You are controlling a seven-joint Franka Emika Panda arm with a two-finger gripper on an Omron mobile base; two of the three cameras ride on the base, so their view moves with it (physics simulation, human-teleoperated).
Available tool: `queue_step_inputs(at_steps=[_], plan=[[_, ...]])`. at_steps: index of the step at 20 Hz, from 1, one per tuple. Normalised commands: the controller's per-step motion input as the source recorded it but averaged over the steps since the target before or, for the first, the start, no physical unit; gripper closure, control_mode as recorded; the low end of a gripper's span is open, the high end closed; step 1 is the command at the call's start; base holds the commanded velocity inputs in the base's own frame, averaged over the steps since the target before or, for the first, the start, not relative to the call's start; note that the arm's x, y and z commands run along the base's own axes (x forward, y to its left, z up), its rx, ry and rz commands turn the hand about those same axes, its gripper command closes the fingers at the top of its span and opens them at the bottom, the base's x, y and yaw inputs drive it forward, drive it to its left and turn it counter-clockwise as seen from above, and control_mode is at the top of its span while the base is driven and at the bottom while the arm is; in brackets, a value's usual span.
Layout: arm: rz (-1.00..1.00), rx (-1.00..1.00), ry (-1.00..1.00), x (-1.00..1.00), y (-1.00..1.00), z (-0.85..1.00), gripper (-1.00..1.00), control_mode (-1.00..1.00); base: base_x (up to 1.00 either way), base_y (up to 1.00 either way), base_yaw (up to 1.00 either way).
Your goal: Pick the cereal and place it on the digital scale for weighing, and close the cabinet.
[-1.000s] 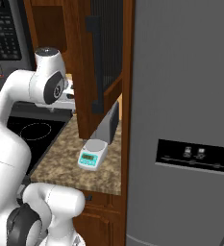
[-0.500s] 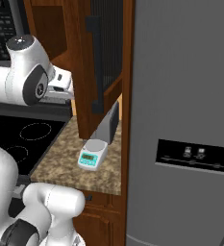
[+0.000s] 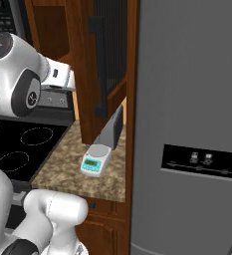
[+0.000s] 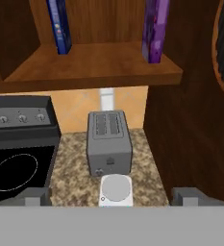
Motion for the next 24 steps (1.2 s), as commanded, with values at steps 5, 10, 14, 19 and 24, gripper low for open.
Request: queue_step_inputs(at_steps=[5, 10, 14, 19, 24], plan=[[-0.01, -0.02, -0.11, -0.01, -0.31, 0.56, -1.0, -1.0, 0.0, 0.0, 0.0], [-0.01, 0.0, -0.03, 0.0, -0.33, 0.33, -1.0, -1.0, 0.0, 0.0, 0.0], [0.0, 0.0, -0.01, 0.08, -0.16, 0.02, -1.0, -1.0, 0.0, 0.0, 0.0], [0.0, 0.0, 0.0, 0.18, -0.18, 0.0, -1.0, -1.0, 0.0, 0.0, 0.0], [0.0, 0.0, 0.01, 0.29, -0.18, 0.04, -1.0, -1.0, 0.0, 0.0, 0.0]])
